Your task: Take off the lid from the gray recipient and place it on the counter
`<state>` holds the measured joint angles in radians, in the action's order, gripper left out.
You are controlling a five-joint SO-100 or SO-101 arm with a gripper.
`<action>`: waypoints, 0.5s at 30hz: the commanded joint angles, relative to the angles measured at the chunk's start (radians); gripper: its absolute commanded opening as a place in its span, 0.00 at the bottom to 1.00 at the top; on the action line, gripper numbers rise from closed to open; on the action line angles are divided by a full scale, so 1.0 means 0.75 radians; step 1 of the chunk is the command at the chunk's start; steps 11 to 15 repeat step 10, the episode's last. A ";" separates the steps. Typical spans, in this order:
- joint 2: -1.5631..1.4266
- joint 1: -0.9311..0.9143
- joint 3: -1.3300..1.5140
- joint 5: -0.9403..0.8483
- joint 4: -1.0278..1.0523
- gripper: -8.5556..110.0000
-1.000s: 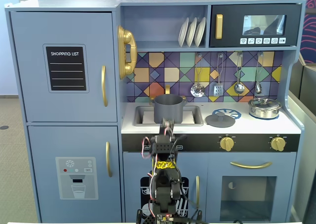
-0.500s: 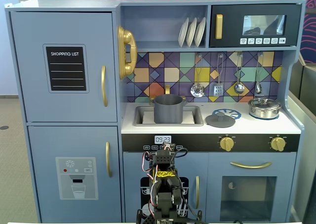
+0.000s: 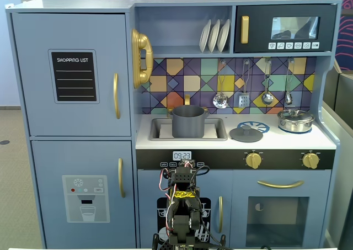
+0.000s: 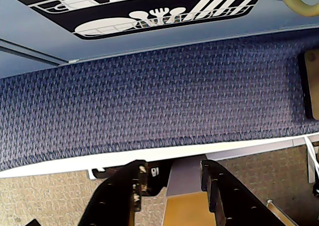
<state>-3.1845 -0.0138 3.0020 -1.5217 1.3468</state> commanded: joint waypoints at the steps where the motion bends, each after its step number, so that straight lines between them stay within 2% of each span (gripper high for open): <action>1: 0.008 -0.022 0.000 0.004 0.243 0.12; 15: 0.008 -0.022 0.000 0.004 0.243 0.14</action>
